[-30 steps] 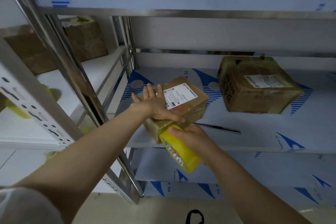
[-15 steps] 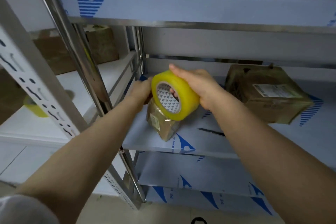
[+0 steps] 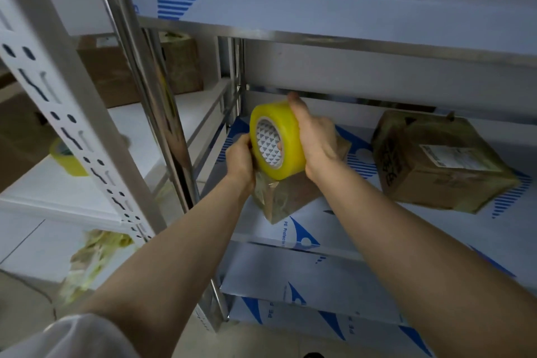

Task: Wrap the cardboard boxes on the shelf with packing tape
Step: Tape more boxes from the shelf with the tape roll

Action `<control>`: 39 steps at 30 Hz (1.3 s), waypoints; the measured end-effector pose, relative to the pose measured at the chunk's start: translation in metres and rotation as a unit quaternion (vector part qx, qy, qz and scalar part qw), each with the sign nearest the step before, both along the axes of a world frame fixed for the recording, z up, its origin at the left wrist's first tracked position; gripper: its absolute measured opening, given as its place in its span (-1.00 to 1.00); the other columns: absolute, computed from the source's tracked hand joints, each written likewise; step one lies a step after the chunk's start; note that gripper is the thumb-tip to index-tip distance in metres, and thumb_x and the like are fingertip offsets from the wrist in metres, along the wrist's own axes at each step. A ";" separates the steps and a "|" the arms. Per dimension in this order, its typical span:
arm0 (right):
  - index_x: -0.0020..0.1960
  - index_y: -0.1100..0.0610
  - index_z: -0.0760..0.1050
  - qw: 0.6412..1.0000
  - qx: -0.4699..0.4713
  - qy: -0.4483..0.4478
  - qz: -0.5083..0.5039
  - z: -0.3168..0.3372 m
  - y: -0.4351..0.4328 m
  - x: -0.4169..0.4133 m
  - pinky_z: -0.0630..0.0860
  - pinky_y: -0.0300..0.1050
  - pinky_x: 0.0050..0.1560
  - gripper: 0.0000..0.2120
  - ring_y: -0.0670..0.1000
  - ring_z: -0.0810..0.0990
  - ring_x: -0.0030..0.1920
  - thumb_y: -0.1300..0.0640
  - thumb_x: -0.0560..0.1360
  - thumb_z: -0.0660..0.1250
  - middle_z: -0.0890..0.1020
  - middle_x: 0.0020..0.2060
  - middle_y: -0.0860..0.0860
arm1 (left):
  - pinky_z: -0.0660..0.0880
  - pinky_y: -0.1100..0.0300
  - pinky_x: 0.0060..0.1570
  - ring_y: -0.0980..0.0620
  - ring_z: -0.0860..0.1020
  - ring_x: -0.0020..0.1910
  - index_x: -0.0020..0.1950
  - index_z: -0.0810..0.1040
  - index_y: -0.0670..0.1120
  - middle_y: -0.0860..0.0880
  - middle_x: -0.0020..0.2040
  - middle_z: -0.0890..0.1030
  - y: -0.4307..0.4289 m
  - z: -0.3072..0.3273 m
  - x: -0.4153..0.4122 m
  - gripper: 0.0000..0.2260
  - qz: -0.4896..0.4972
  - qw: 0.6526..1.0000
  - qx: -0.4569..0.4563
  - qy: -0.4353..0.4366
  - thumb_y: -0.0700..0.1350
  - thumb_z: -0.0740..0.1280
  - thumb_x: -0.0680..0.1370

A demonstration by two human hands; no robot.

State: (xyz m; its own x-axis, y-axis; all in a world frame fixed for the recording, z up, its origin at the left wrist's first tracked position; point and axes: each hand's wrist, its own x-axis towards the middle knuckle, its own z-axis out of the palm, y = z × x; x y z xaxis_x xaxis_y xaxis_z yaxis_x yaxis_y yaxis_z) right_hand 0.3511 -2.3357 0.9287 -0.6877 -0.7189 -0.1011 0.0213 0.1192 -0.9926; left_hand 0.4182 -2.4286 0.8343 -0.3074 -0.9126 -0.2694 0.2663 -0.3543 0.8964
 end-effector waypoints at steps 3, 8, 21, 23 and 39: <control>-0.30 0.04 0.42 0.998 -0.042 -0.032 -0.037 -0.004 0.000 0.004 0.45 -0.25 -0.32 -0.64 -0.11 0.51 -0.32 -0.22 0.48 0.31 0.52 -0.35 -0.05 | 0.56 -0.04 0.07 -0.12 0.60 -0.06 -0.09 0.61 -0.13 -0.20 -0.06 0.63 0.003 -0.011 0.002 -0.79 -0.008 1.000 -0.013 0.004 -0.07 0.22 0.57; -0.30 0.12 0.52 0.987 -0.046 -0.085 0.127 -0.004 0.008 0.006 0.54 -0.27 -0.40 -0.79 -0.05 0.57 -0.44 0.09 0.49 0.38 0.61 -0.47 0.00 | 0.56 0.28 -0.22 0.08 0.64 -0.22 -0.14 0.64 -0.10 -0.05 -0.22 0.68 -0.002 -0.021 0.006 -0.76 -0.020 0.998 -0.048 -0.027 -0.02 0.26 0.60; -0.18 0.21 0.61 0.993 0.042 -0.022 0.107 0.013 0.052 -0.005 0.63 -0.10 -0.25 -0.63 0.02 0.65 -0.39 -0.13 0.43 0.40 0.67 -0.41 0.09 | 0.18 0.14 -0.37 -0.02 0.35 -0.36 -0.46 0.27 -0.02 0.01 -0.49 0.33 -0.009 -0.023 -0.004 -0.56 -0.001 0.879 -0.346 -0.328 -0.06 0.18 0.64; -0.21 0.21 0.60 0.990 0.059 -0.028 0.128 0.013 0.072 -0.001 0.59 -0.20 -0.38 -0.65 -0.02 0.62 -0.46 -0.09 0.46 0.39 0.65 -0.46 0.06 | 0.21 0.14 -0.36 -0.03 0.37 -0.36 -0.46 0.29 0.00 0.00 -0.48 0.35 -0.011 -0.024 -0.006 -0.55 0.001 0.867 -0.364 -0.340 0.00 0.17 0.64; -0.30 0.23 0.56 0.983 0.102 -0.129 0.084 -0.085 0.115 0.005 0.49 -0.13 -0.34 -0.77 0.05 0.54 -0.47 0.14 0.50 0.37 0.58 -0.46 0.17 | 0.43 0.00 0.16 -0.20 0.55 0.11 0.12 0.56 -0.23 -0.22 0.07 0.60 -0.023 0.007 -0.021 -0.42 -0.062 0.888 -0.266 -0.371 0.17 -0.07 0.65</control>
State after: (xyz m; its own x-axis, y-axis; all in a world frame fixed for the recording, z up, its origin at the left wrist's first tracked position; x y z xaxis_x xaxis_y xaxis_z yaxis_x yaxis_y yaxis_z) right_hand 0.3562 -2.2208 0.8438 -0.4941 -0.7663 -0.4106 0.2330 0.3383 -0.9117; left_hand 0.3969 -2.4514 0.8414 -0.3318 -0.9431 0.0195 -0.4782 0.1860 0.8583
